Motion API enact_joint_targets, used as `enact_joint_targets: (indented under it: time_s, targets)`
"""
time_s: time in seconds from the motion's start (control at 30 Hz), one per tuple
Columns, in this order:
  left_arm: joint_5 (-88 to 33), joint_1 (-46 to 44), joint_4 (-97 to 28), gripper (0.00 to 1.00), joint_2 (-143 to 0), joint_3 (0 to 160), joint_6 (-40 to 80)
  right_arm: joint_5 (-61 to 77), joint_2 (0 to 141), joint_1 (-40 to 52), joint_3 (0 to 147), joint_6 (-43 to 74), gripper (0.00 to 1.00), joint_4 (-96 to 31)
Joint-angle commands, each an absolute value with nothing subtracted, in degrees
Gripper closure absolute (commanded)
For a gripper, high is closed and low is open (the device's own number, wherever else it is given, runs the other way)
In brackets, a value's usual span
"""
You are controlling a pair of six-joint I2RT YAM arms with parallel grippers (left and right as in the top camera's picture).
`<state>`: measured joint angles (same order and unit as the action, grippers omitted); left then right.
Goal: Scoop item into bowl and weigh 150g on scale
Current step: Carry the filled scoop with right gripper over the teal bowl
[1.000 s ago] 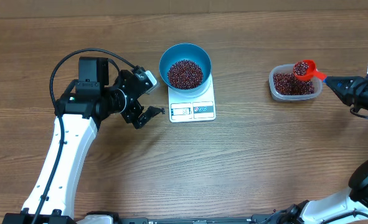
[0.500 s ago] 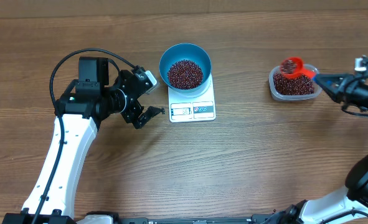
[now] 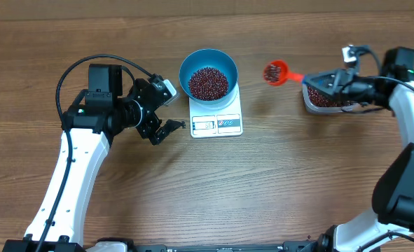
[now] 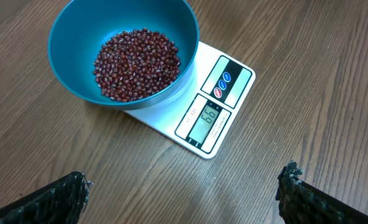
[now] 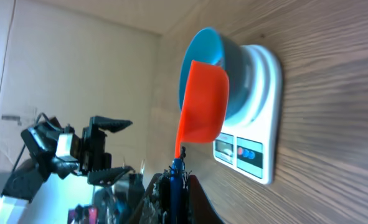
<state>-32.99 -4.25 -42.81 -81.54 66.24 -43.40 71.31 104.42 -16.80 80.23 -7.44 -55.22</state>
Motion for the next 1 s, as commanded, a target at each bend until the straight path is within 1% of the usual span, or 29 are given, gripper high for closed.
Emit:
enact_joint_targets:
  time_s: [0.0,0.23,0.43,0.7,0.87,0.97]
  targets:
    - [-33.93,-4.14,-42.83,0.00,-81.28,65.91,-42.61,72.90,104.71,-12.67,80.01,-2.00,0.96,-52.23]
    - [-33.93,-4.14,-42.83,0.00,-81.28,65.91,-42.61,67.72,104.71,-3.68,80.05,9.78,0.96,-41.36]
    - [-33.91,-4.14,-42.83,0.00,-81.28,65.91,-42.61,59.46,104.71,3.20,82.46,13.78,0.96,-38.46]
    - [-33.91,-4.14,-42.83,0.01,-81.28,65.93,-42.61,42.35,104.71,10.74,91.39,14.37,0.96,-42.74]
    - [-33.91,-4.14,-42.85,0.00,-81.28,65.91,-42.61,23.75,104.71,16.51,99.11,12.99,0.96,-49.36]
    - [-33.91,-4.14,-42.83,0.01,-81.28,65.91,-42.59,14.41,104.71,20.23,102.96,9.58,0.96,-52.47]
